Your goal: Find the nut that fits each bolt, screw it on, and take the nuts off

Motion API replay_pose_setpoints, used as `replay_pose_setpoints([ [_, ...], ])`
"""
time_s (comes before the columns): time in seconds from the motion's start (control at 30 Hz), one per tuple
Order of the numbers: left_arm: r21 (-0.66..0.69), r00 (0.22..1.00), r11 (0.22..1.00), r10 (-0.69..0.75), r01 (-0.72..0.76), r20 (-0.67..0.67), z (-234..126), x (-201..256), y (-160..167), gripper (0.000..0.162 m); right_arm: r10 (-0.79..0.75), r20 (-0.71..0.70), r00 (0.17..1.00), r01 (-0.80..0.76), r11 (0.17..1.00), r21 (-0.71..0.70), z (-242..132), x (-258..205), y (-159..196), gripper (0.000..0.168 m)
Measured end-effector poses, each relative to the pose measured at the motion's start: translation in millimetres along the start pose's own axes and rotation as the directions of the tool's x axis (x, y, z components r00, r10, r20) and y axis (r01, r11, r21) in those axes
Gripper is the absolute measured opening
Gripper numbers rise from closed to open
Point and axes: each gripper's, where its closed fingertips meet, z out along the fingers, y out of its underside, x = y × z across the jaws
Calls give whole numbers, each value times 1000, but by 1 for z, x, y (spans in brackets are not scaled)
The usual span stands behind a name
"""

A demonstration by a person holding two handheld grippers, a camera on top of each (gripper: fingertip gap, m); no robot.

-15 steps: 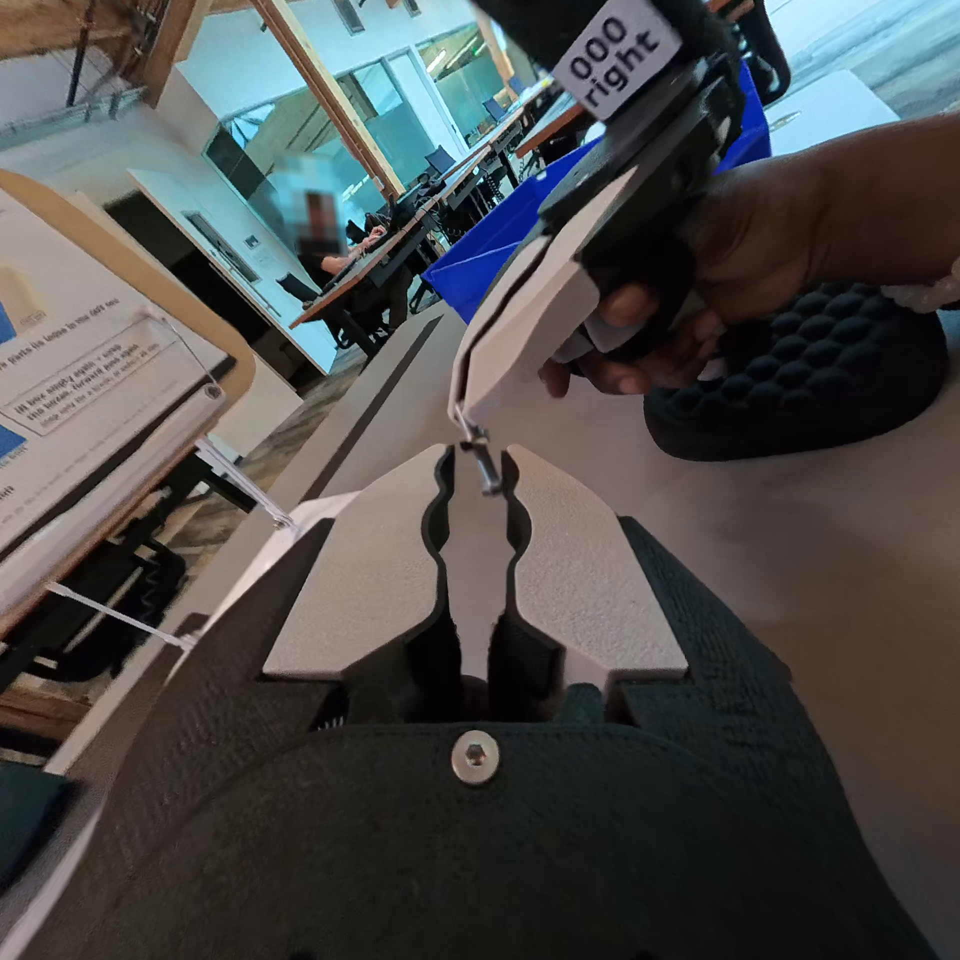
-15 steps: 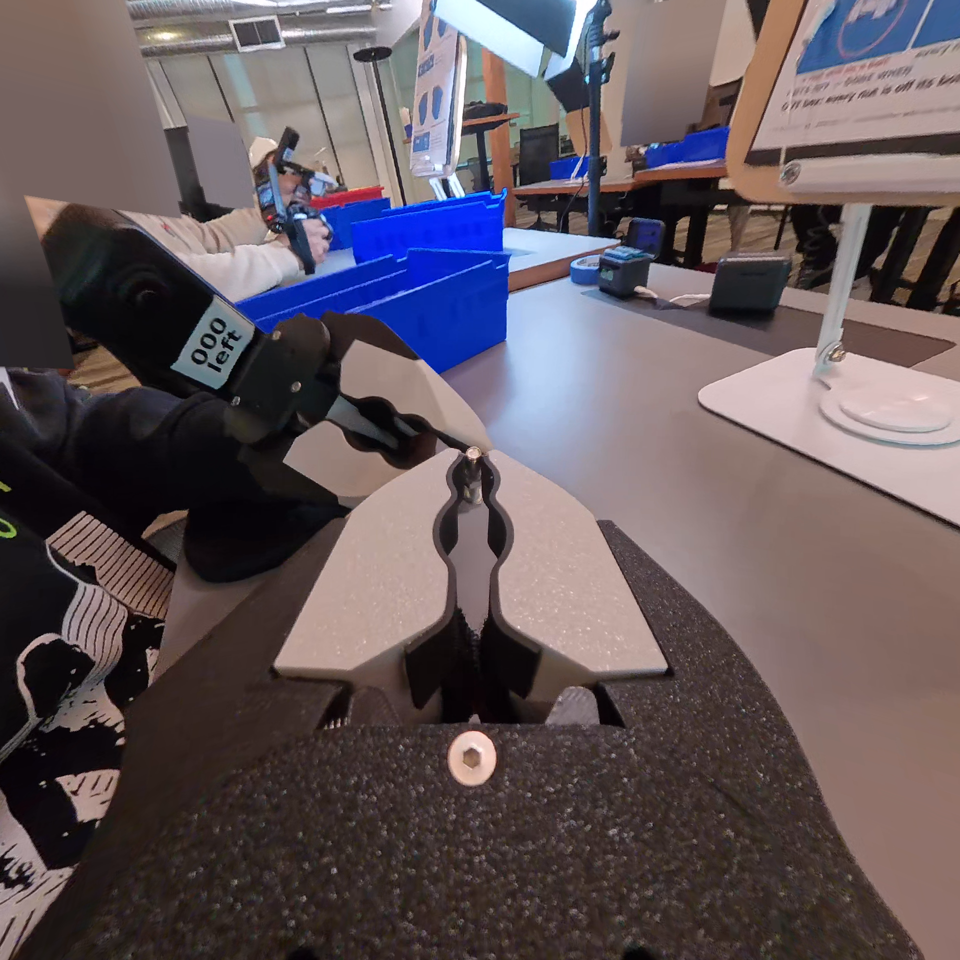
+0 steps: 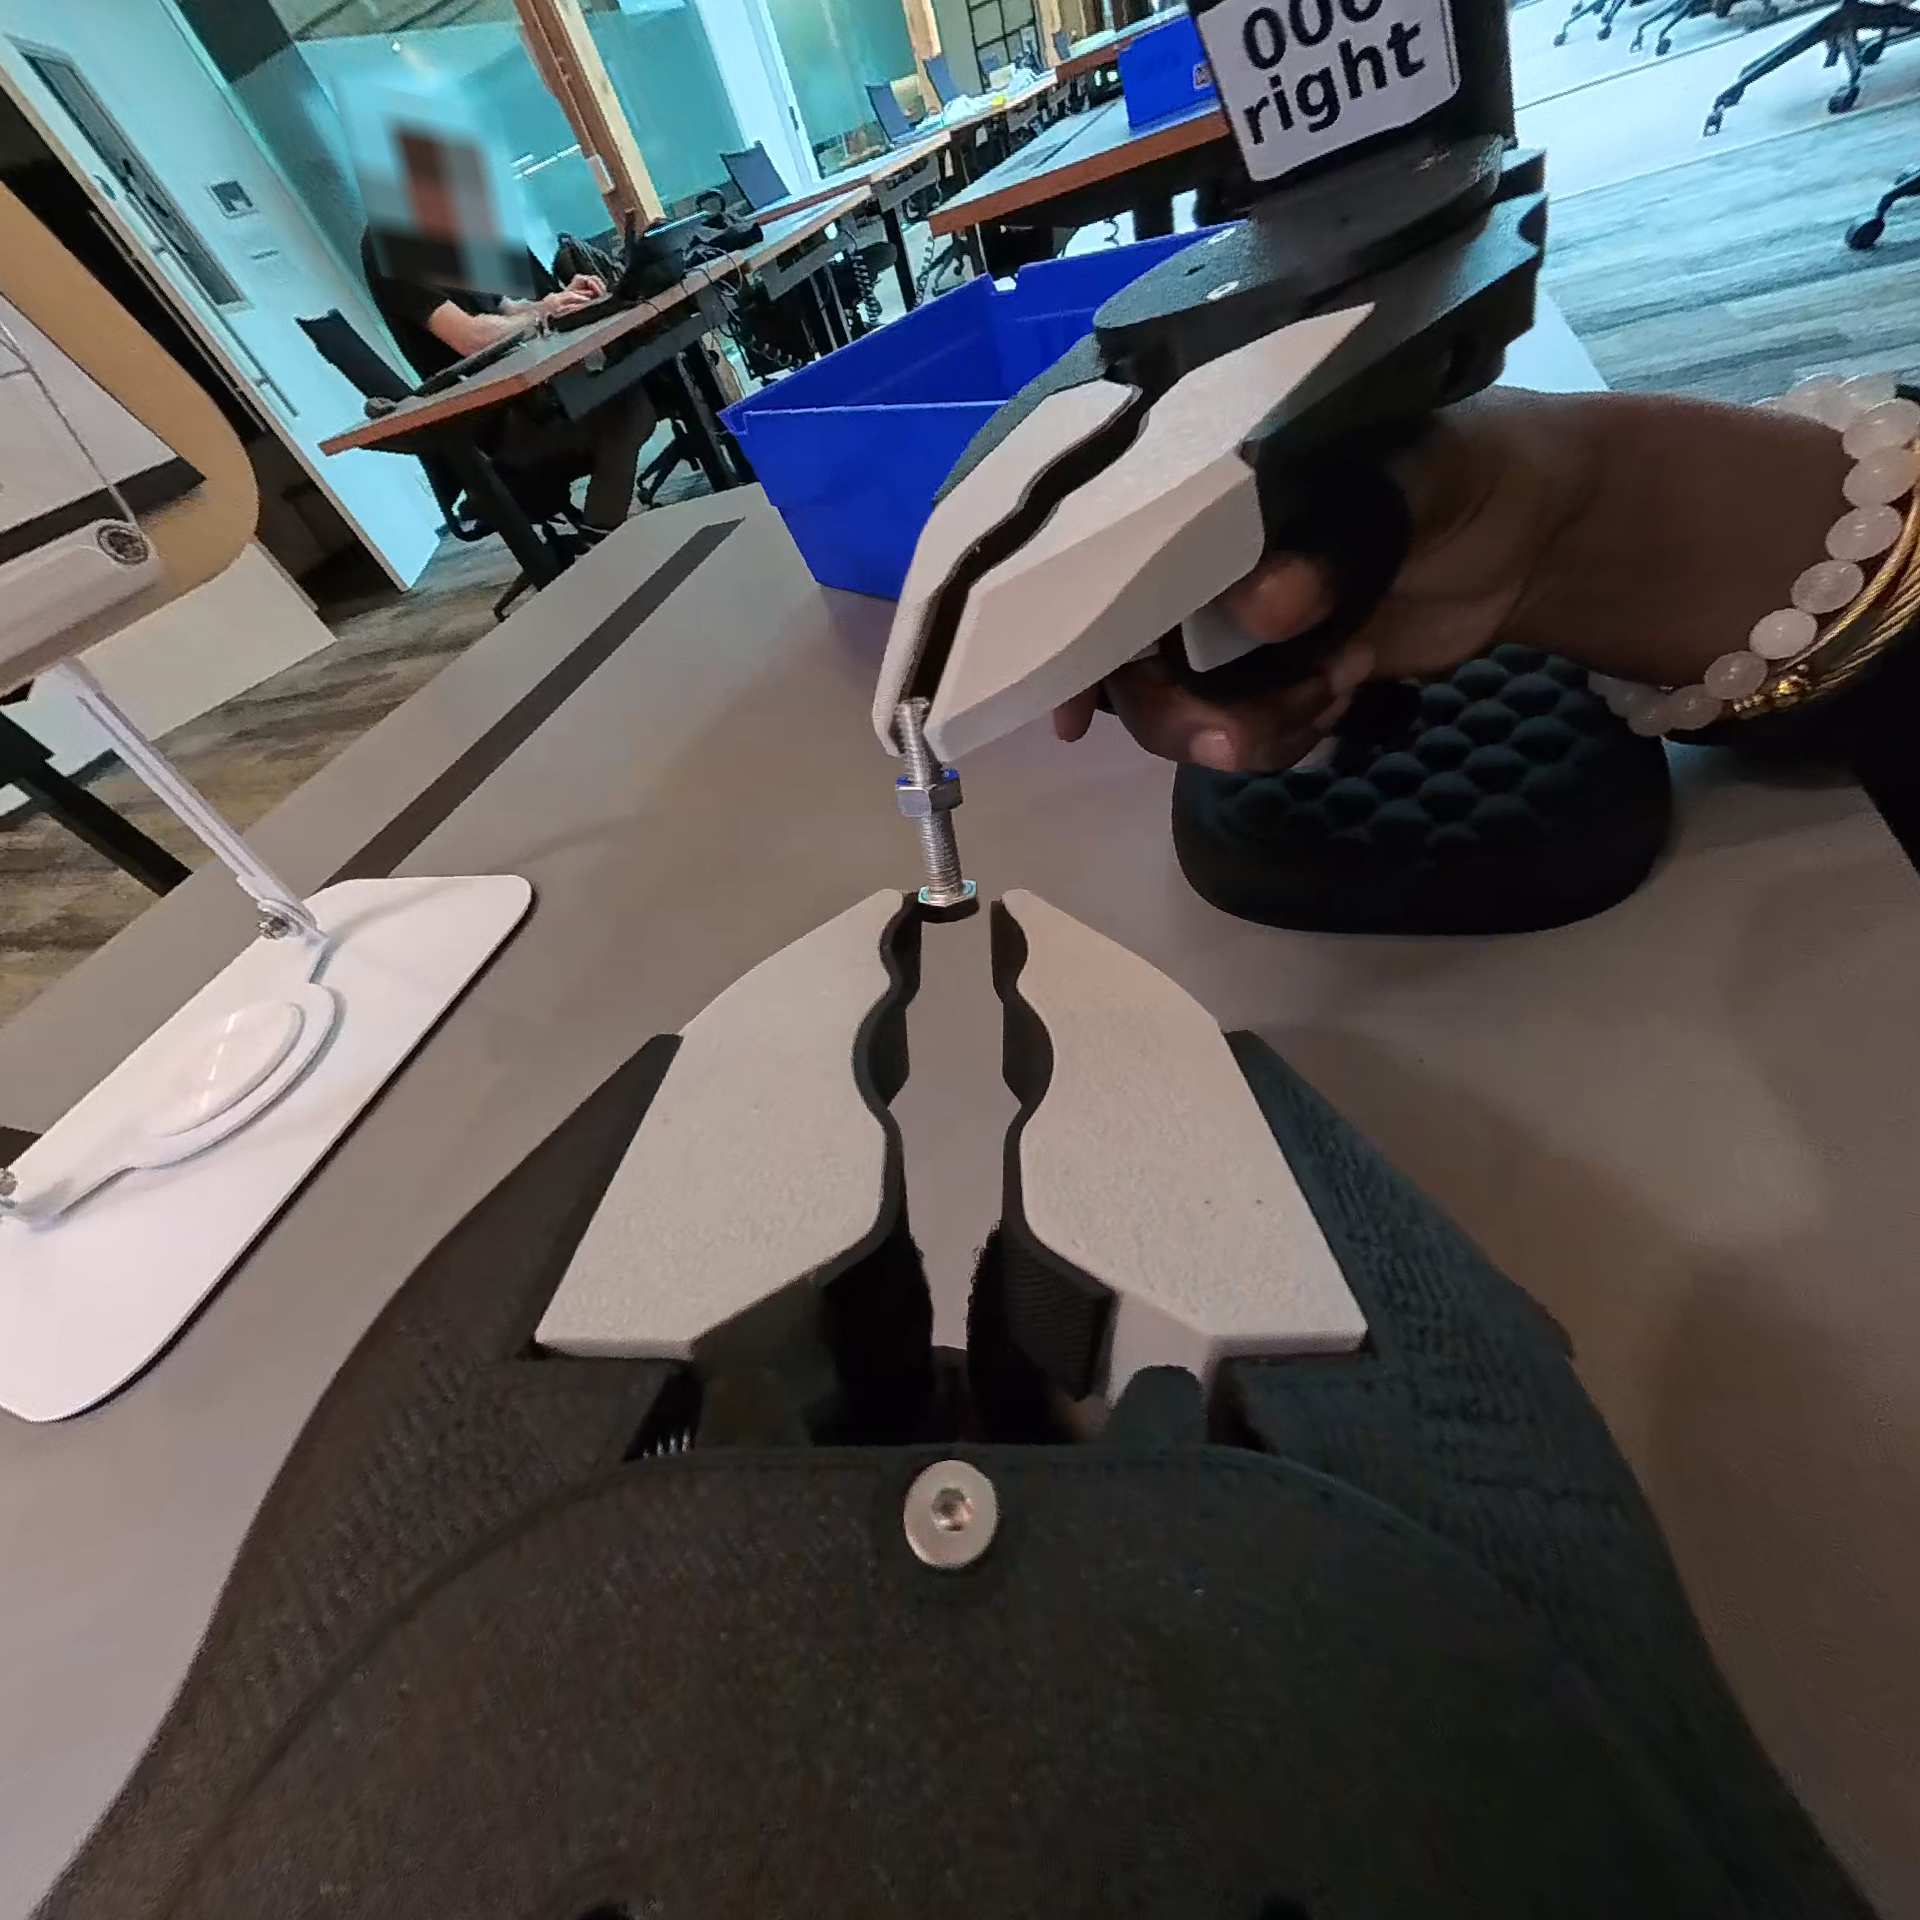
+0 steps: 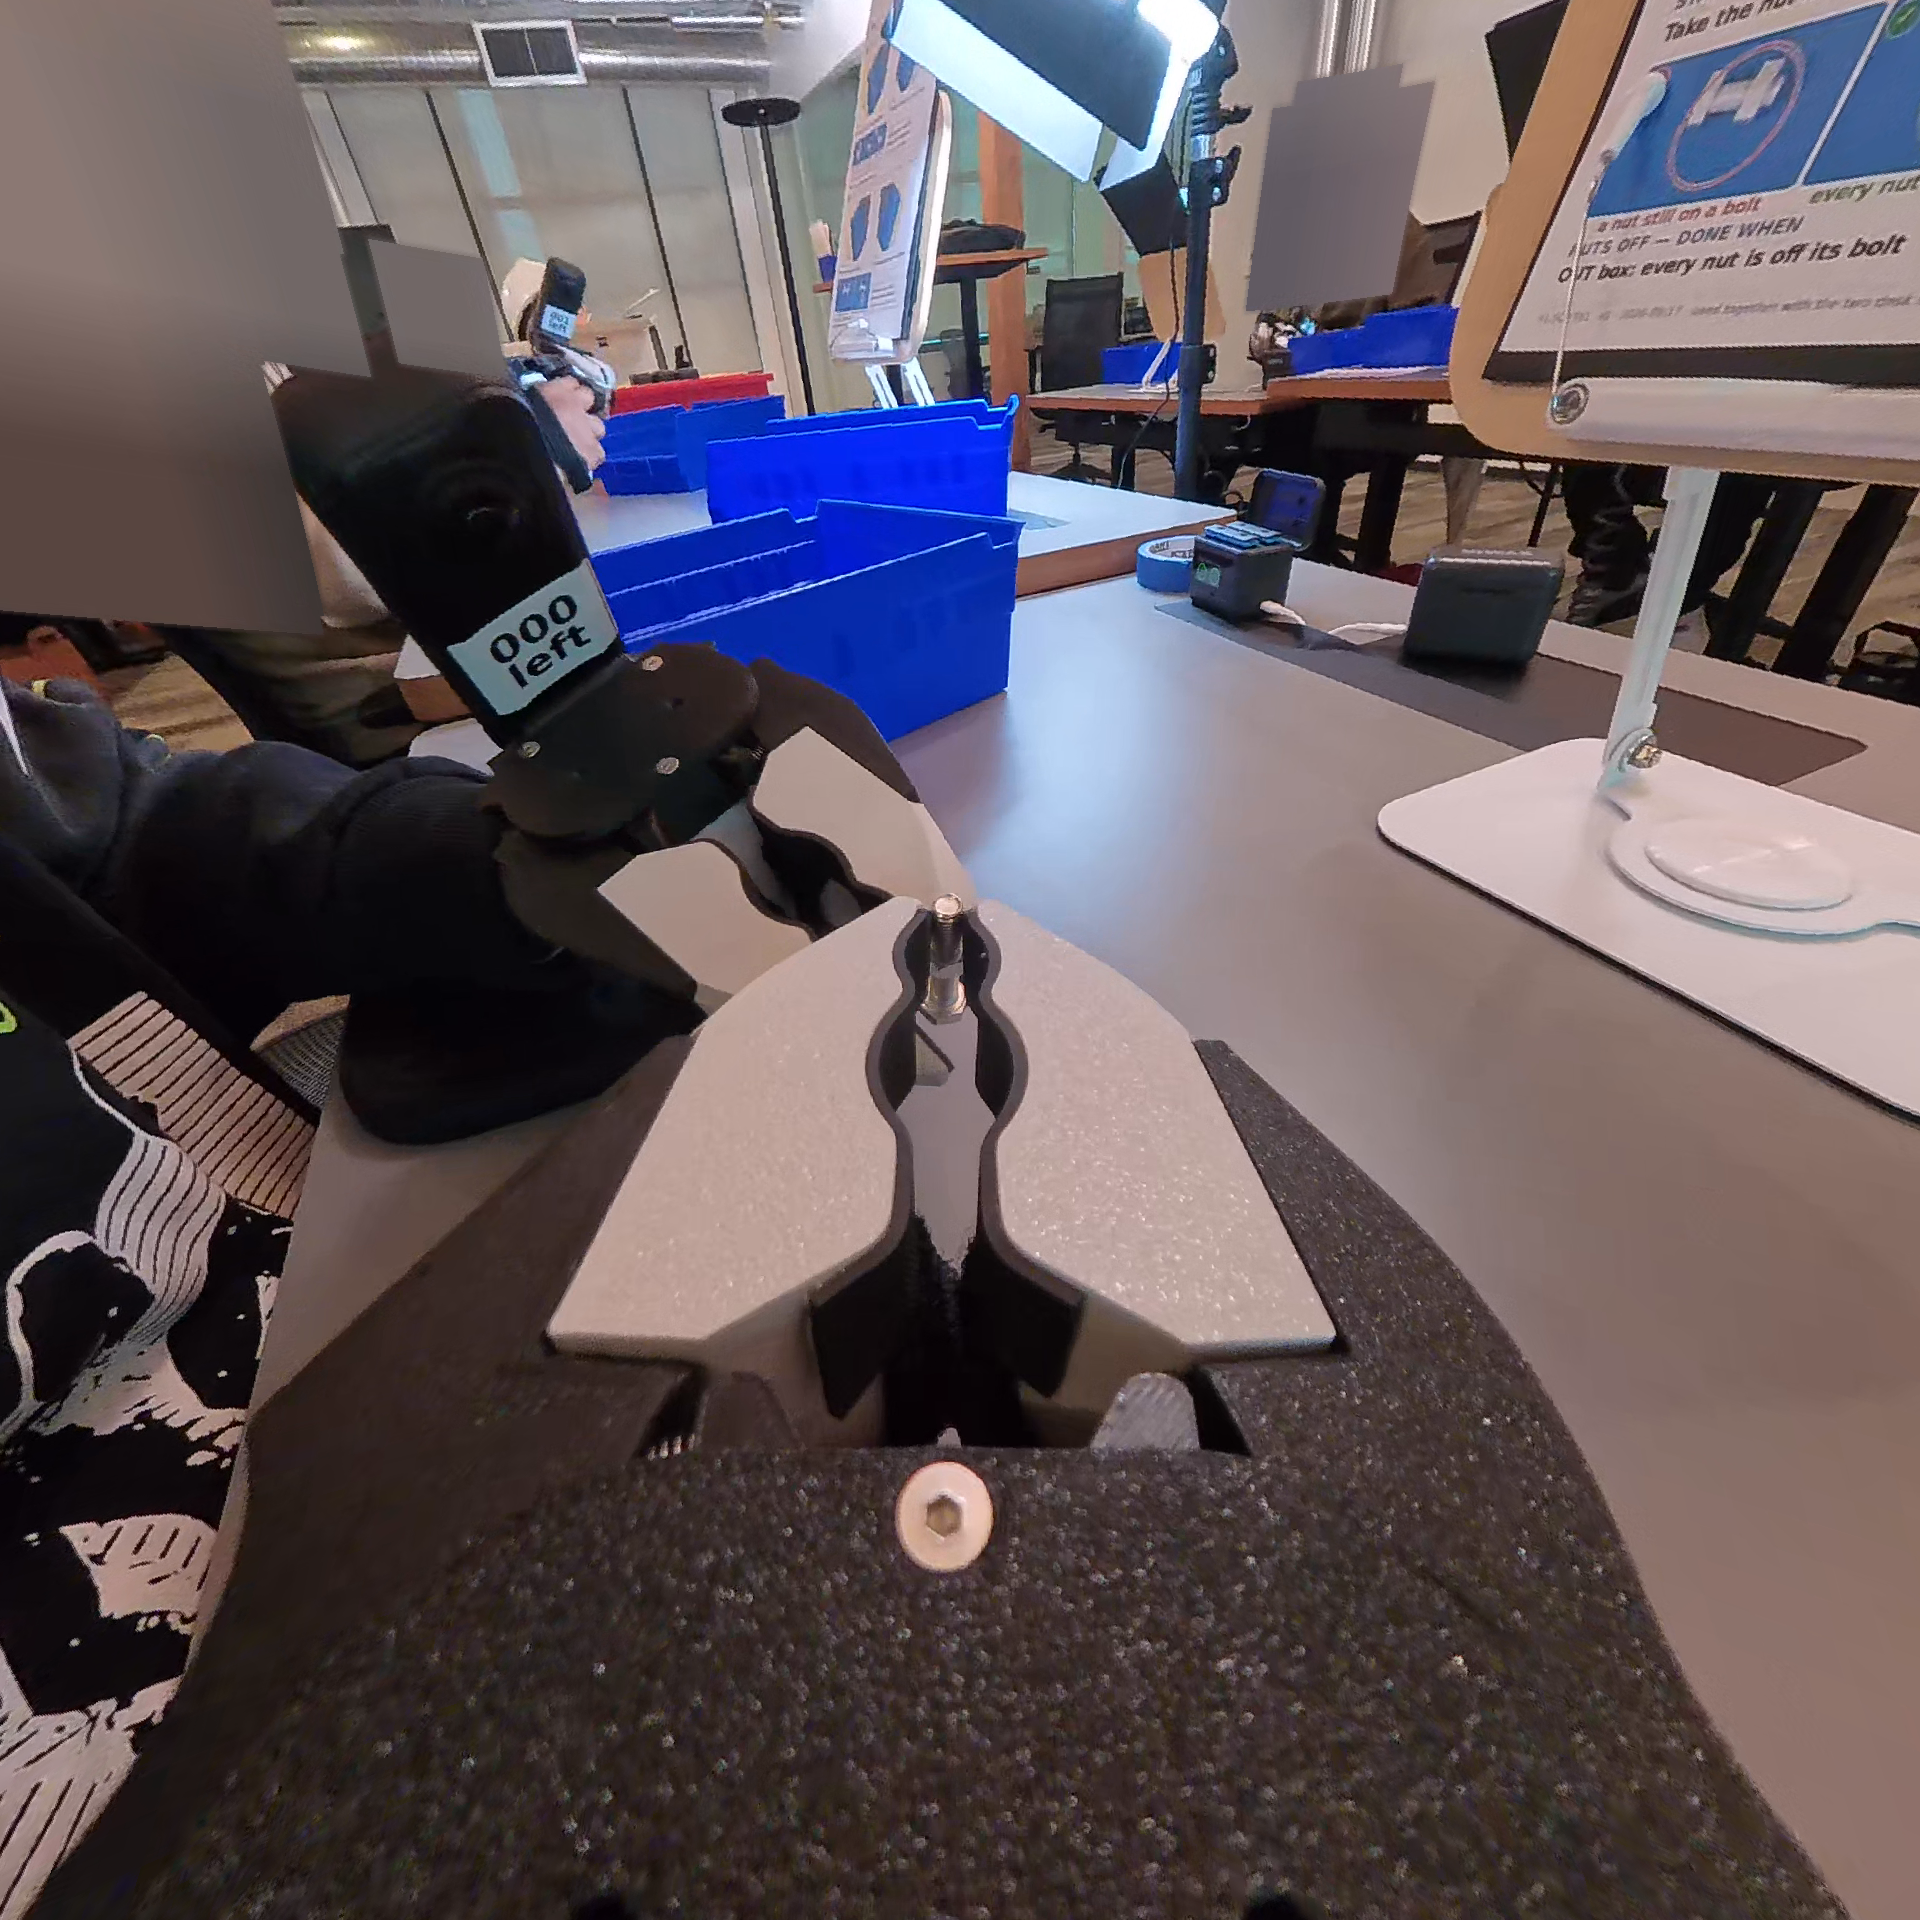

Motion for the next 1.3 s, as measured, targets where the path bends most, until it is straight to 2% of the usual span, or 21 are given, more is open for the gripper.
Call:
replay_pose_setpoints([
  [0.57,34,996,997,-69,71,-64,-1,5,-2,10,5,44,999,-6,1000,27,0,-7,-2,6],
  [0.6,52,993,994,-89,93,-77,-2,6,-5,10,15,52,999,-17,999,44,0,-8,-4,10],
  [0.7,92,983,983,-147,158,-111,-2,8,-10,10,31,61,998,-33,999,43,2,-9,-3,39],
  [0.73,98,980,981,-157,169,-123,-2,9,-11,10,22,58,998,-23,999,30,3,-10,-1,42],
  [0.83,126,972,973,-174,195,-160,-3,14,-16,10,-1,38,999,0,1000,24,4,-8,0,34],
  [0.93,167,969,963,-184,212,-165,-6,12,-22,10,34,63,997,-39,996,75,-3,-8,-7,29],
  [1.03,208,957,942,-230,265,-177,-12,6,-27,10,45,18,999,-47,993,105,-10,2,-10,11],
  [1.1,210,954,938,-242,276,-174,-13,3,-27,10,40,30,999,-44,990,131,-11,0,-14,9],
  [1.2,199,953,941,-238,274,-186,-11,6,-26,10,34,89,995,-46,989,143,-5,-13,-17,24],
  [1.3,191,954,946,-224,262,-201,-9,12,-25,10,20,91,996,-31,992,124,3,-17,-15,42],
])
